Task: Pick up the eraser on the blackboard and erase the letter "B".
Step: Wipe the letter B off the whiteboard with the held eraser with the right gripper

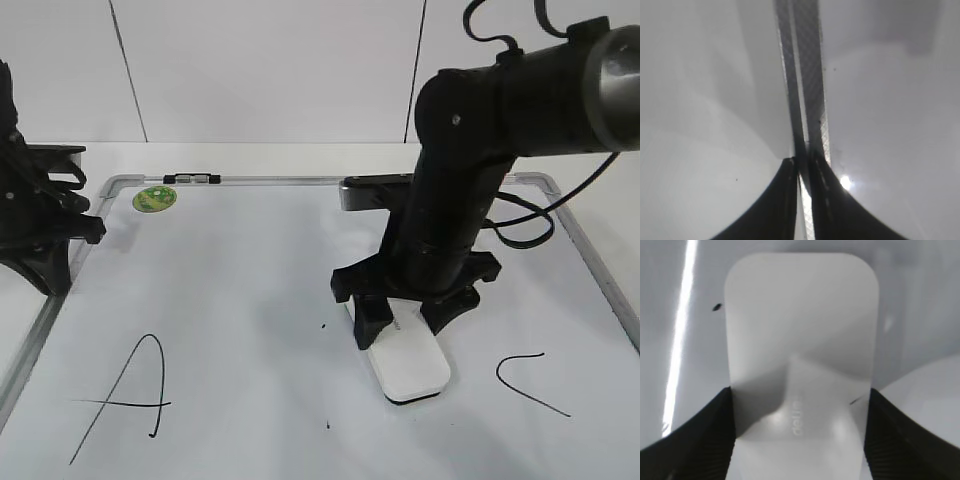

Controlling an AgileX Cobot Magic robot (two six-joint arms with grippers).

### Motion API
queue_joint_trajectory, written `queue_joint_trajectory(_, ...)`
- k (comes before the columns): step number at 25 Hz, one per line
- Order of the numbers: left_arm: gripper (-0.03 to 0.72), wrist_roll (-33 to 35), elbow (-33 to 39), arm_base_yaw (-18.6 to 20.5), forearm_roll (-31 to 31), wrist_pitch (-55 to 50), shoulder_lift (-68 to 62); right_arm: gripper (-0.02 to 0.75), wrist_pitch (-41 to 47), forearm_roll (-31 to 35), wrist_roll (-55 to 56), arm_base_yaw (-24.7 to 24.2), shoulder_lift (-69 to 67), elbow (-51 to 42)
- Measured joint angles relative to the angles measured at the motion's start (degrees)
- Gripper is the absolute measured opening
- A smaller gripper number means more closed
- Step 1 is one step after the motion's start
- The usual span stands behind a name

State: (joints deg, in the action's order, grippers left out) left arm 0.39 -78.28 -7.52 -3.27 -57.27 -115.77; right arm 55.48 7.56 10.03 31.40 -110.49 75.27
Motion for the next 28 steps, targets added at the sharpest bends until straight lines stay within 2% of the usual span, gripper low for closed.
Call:
queue_joint_trajectory(4, 0.044, 0.0, -0.1, 0.0, -0.1, 0.0, 0.0, 0.530, 0.4, -0.4, 0.1, -1.7, 0.0, 0.0)
queue_joint_trajectory(7, 0.044, 0.0, 0.0, 0.0, -0.1, 0.0, 0.0, 0.530, 0.9, -1.5, 0.4, -0.8, -0.2, 0.7)
queue_joint_trajectory(14, 0.044, 0.0, -0.1, 0.0, -0.1, -0.4, 0.0, 0.530, 7.2, -6.1, 0.2, 5.1, -4.9, 8.7)
queue_joint_trajectory(21, 0.044, 0.0, -0.1, 0.0, -0.1, -0.7, 0.0, 0.530, 10.1, -5.3, -0.2, 13.0, -9.5, 16.7)
queue_joint_trajectory(25, 0.044, -0.4, -0.1, 0.0, -0.1, -0.8, 0.0, 0.529, 10.9, -5.0, -0.2, 13.9, -10.2, 18.2)
queue_joint_trajectory(28, 0.043, 0.0, -0.1, 0.0, -0.1, -1.0, 0.0, 0.529, 11.5, -5.1, -0.3, 12.7, -10.2, 18.2)
